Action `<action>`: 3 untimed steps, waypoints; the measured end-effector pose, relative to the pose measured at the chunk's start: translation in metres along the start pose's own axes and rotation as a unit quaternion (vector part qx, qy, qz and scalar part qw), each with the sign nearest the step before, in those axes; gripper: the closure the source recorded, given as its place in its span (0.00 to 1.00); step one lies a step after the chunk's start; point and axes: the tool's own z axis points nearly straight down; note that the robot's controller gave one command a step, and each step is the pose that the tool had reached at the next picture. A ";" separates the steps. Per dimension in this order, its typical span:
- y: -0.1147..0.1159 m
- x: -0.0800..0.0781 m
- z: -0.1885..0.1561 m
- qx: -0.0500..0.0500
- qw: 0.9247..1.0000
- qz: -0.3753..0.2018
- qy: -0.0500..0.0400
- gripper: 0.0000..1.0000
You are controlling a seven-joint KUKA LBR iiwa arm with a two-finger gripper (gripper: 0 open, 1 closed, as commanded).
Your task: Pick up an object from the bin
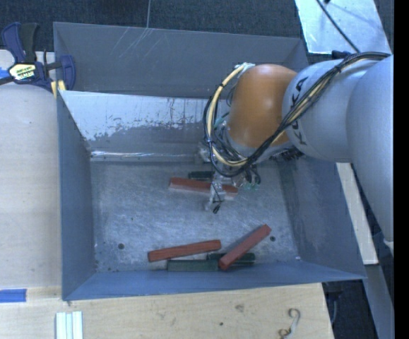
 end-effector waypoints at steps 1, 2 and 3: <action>-0.001 -0.001 -0.001 0.000 1.000 0.001 -0.001 0.00; -0.001 -0.002 -0.002 0.000 1.000 0.002 -0.003 1.00; -0.001 -0.005 -0.045 0.000 1.000 0.003 -0.001 1.00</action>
Offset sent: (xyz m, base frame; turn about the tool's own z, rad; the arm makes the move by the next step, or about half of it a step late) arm 0.0000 0.0000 0.0000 0.0000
